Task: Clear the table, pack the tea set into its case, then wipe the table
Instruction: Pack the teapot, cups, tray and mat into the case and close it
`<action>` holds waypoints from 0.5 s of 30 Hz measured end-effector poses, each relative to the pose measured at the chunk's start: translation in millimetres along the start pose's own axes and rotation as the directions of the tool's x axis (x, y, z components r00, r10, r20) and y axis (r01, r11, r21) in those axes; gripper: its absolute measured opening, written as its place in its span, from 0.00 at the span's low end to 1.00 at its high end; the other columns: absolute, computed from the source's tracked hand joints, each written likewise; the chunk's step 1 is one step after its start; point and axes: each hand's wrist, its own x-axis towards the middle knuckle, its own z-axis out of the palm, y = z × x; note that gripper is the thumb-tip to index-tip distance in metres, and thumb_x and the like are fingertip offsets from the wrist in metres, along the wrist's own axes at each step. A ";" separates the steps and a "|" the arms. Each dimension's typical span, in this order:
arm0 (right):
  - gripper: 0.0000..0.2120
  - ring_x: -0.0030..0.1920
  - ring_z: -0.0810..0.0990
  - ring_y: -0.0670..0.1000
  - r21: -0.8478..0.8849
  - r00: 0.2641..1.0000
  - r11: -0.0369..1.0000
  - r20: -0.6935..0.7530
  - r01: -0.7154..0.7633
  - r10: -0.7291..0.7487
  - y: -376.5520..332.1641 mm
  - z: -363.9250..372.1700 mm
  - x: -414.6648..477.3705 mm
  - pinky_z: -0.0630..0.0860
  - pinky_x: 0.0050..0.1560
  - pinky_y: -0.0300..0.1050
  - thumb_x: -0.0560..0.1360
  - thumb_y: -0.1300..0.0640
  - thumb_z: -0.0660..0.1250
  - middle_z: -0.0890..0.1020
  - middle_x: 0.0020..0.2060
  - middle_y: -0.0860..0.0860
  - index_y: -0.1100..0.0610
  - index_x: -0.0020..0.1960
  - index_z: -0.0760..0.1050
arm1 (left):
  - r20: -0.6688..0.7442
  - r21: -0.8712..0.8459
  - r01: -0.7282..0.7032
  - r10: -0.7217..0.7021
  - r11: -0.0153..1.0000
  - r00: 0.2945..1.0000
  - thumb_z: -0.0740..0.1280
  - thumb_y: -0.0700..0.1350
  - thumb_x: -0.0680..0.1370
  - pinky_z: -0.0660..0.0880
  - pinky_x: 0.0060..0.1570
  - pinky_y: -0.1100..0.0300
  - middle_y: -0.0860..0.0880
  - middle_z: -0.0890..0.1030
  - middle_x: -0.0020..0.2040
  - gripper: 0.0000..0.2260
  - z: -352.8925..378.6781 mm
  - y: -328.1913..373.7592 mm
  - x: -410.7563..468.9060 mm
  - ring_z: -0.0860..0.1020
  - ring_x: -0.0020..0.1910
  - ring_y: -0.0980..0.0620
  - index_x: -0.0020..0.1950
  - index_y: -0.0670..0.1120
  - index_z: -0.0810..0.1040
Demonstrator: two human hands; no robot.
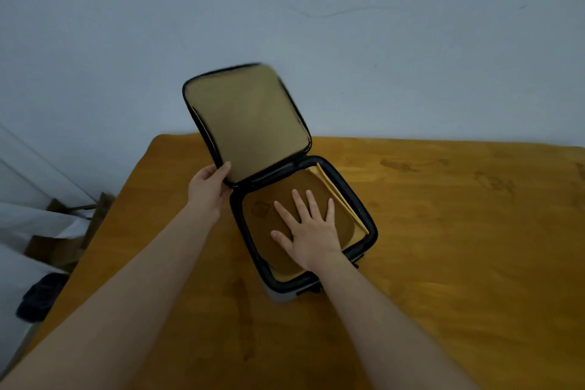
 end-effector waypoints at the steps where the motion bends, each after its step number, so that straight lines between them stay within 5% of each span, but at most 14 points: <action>1: 0.30 0.77 0.32 0.57 -0.003 1.000 1.000 0.014 -0.006 0.006 -0.8 -0.5 0.6 0.34 0.71 0.70 0.78 0.31 0.37 0.37 0.78 0.50 0.38 0.78 0.37 | 0.012 0.048 -0.034 0.033 0.998 0.999 0.69 0.41 0.77 0.77 0.52 0.59 0.46 0.80 0.54 0.04 -1.7 1.3 -1.0 0.80 0.53 0.49 0.51 0.46 0.76; 6: 0.30 0.78 0.38 0.55 0.150 1.000 0.989 0.004 0.000 -0.001 -1.3 -8.3 -3.8 0.35 0.74 0.64 0.80 0.33 0.40 0.43 0.79 0.50 0.41 0.79 0.42 | 0.129 0.436 -0.296 0.266 0.850 0.955 0.71 0.41 0.76 0.75 0.51 0.63 0.50 0.82 0.48 0.07 -11.6 6.6 -20.9 0.79 0.48 0.56 0.54 0.46 0.80; 8: 0.26 0.78 0.51 0.52 0.372 0.979 0.927 -0.201 0.045 0.033 2.6 -11.2 -16.8 0.41 0.76 0.56 0.83 0.41 0.47 0.55 0.78 0.51 0.46 0.79 0.53 | 0.183 0.530 -0.384 0.341 0.756 0.922 0.70 0.42 0.76 0.73 0.48 0.65 0.52 0.82 0.48 0.06 -16.3 3.1 -31.7 0.78 0.48 0.57 0.53 0.47 0.81; 11: 0.18 0.71 0.70 0.52 0.565 0.843 0.818 -0.488 0.106 0.227 10.0 -16.0 -42.9 0.57 0.74 0.45 0.82 0.58 0.58 0.73 0.69 0.54 0.57 0.72 0.70 | 0.270 0.625 -0.468 0.389 0.625 0.881 0.68 0.42 0.77 0.74 0.51 0.61 0.54 0.81 0.49 0.04 -22.4 -8.3 -40.9 0.77 0.51 0.55 0.50 0.49 0.80; 15: 0.13 0.57 0.77 0.49 0.832 0.764 0.554 -0.340 -0.028 0.549 26.5 -34.8 -66.7 0.74 0.57 0.41 0.81 0.62 0.59 0.81 0.55 0.50 0.59 0.63 0.77 | 0.329 0.725 -0.523 0.441 0.449 0.835 0.68 0.36 0.76 0.70 0.48 0.66 0.54 0.77 0.54 0.10 -25.7 -26.8 -50.5 0.74 0.56 0.55 0.50 0.52 0.76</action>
